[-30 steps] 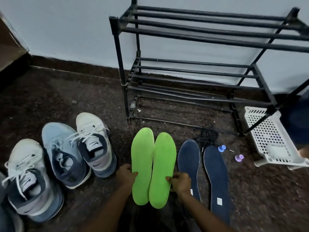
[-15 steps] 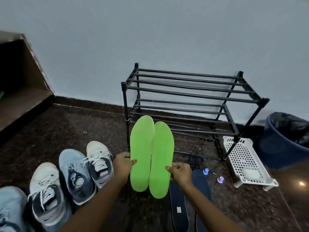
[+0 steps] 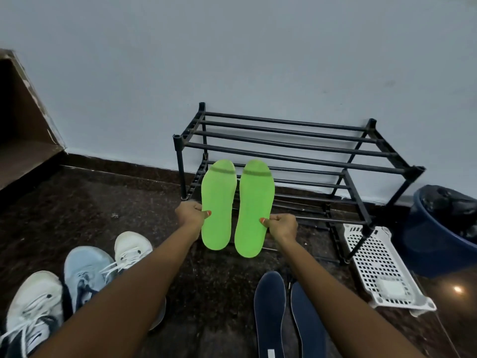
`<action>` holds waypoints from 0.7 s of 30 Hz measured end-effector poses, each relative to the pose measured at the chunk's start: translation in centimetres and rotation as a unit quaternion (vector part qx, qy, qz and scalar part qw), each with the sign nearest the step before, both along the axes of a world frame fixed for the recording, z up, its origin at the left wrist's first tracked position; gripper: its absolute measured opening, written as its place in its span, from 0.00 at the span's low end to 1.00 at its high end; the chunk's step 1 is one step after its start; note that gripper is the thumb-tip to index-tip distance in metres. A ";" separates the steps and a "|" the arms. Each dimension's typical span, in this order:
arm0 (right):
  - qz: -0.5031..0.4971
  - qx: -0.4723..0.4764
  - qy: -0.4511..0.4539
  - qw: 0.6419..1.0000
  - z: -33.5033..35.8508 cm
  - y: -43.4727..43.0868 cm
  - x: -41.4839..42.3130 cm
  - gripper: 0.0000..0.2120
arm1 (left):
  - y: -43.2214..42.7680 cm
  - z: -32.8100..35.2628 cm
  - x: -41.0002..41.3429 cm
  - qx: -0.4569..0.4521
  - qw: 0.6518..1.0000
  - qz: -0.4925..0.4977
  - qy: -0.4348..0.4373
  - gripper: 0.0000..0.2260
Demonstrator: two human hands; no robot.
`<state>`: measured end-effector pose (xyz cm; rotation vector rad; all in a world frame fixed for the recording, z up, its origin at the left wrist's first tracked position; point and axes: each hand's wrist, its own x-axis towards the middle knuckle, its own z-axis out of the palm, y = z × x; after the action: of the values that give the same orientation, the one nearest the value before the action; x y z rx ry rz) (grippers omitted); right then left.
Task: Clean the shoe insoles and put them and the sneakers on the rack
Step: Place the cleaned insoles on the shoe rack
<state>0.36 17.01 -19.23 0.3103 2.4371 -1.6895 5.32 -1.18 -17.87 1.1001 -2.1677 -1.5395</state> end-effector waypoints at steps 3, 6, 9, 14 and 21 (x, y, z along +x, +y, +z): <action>-0.008 0.014 0.009 1.000 -0.5 -0.6 -3.8 0.06 | -1.1 -0.9 -3.4 -0.014 1.000 -0.003 -0.009 0.03; -0.019 0.023 0.018 0.999 -1.1 -1.6 -7.5 0.08 | -2.2 -2.1 -6.5 -0.035 0.999 -0.007 -0.022 0.03; -0.026 0.027 0.025 0.999 -1.8 -2.6 -10.6 0.10 | -2.7 -3.3 -9.1 -0.054 0.998 -0.016 -0.016 0.06; -0.028 0.042 0.013 0.999 -3.6 -4.3 -12.9 0.08 | -3.0 -5.0 -11.9 -0.068 0.997 -0.020 -0.023 0.06; -0.020 0.061 -0.009 0.998 -5.2 -5.5 -14.3 0.09 | -4.5 -5.9 -13.0 -0.093 0.995 -0.024 -0.038 0.09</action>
<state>-13.94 11.53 -24.45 0.3907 2.5437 -1.5483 -7.65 -5.66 -23.77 1.0697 -2.3496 -1.3014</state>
